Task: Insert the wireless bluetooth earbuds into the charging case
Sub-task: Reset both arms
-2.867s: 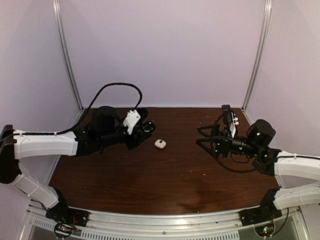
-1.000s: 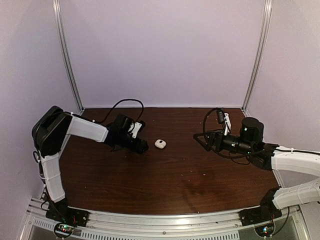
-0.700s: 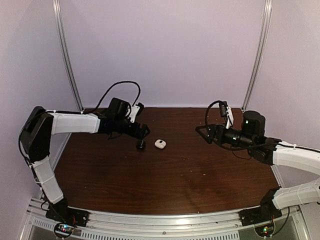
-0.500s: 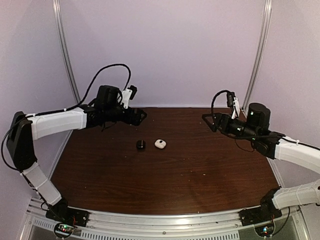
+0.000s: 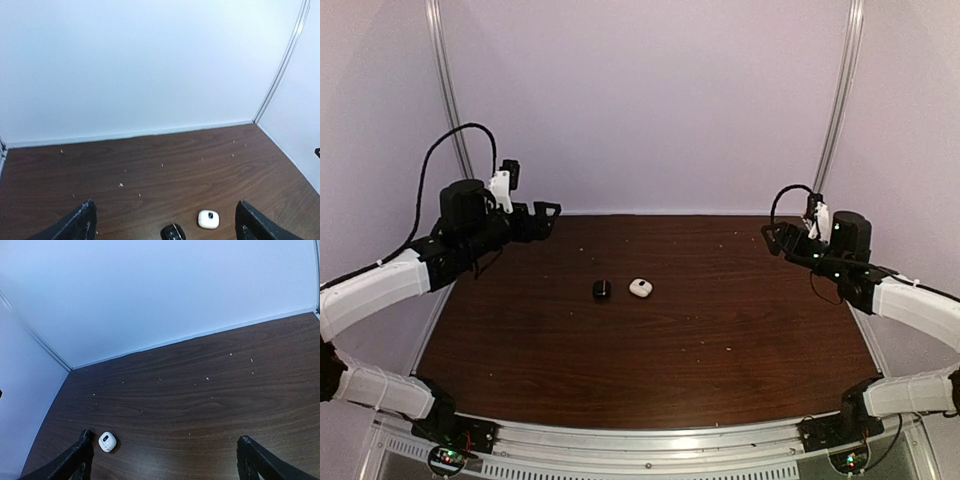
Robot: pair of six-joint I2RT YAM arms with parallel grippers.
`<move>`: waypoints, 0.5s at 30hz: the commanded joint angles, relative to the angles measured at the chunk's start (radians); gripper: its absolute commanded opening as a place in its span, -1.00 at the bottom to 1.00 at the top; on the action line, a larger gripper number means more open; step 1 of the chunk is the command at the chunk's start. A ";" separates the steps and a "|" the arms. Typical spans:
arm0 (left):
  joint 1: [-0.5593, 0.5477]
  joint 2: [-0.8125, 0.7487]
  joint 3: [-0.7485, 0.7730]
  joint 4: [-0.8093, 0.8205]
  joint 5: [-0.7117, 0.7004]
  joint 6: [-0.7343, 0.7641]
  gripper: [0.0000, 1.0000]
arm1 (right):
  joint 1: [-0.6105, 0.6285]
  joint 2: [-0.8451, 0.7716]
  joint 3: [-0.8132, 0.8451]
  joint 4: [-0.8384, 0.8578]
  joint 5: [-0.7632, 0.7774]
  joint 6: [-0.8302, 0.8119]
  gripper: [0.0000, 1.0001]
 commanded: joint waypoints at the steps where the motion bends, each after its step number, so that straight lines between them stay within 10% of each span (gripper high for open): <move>1: 0.019 0.021 -0.128 0.074 0.110 -0.070 0.95 | -0.015 -0.027 -0.111 0.057 0.046 0.044 1.00; 15: 0.032 0.185 -0.225 0.219 0.286 -0.094 0.95 | -0.016 -0.062 -0.287 0.169 0.047 0.028 1.00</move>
